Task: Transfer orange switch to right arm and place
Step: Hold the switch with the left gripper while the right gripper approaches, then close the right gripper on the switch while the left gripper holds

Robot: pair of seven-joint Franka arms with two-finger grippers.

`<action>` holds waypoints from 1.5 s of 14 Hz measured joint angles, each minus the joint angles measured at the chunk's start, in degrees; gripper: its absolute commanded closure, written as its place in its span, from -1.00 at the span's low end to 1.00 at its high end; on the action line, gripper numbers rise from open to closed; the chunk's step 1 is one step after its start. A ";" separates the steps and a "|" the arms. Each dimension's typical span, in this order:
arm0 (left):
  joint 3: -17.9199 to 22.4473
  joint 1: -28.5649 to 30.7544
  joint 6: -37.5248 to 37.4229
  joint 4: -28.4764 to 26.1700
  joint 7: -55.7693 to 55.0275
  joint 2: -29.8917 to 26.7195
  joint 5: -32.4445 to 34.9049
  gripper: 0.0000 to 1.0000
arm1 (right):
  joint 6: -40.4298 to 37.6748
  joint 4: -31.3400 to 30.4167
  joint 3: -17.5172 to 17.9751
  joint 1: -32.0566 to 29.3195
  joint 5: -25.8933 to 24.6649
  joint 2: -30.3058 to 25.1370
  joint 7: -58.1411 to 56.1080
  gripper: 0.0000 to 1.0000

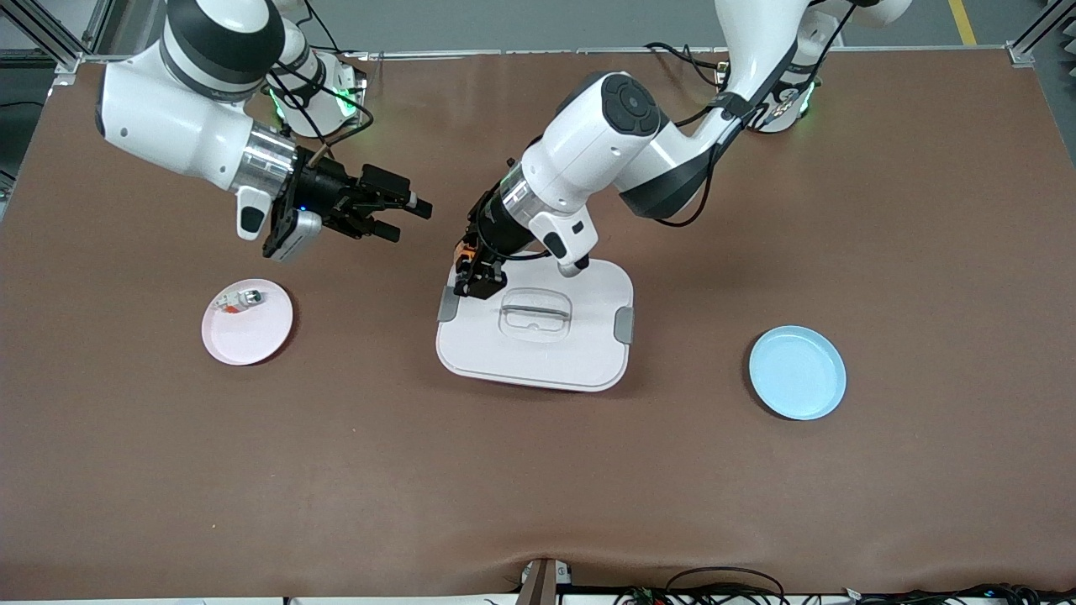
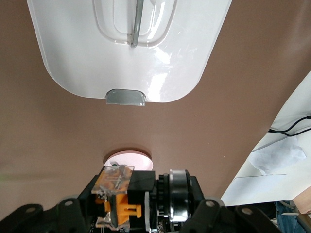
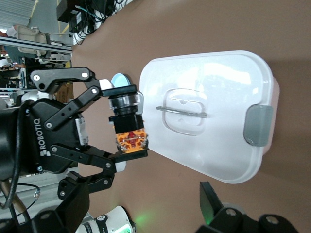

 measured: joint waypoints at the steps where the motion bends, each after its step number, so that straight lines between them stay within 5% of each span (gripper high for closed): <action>1: 0.00 0.00 0.00 0.00 0.00 0.00 0.00 0.65 | 0.20 0.00 -0.01 0.33 1.93 0.10 -1.38 -1.00; 5: 0.00 0.01 0.00 0.00 0.11 0.00 0.00 0.65 | 0.90 0.46 -0.04 1.07 6.01 2.42 -6.95 -1.00; 21: 0.00 0.00 0.00 -0.04 0.17 0.00 0.00 0.65 | 4.34 5.49 -0.07 3.05 7.67 10.00 -10.50 -1.00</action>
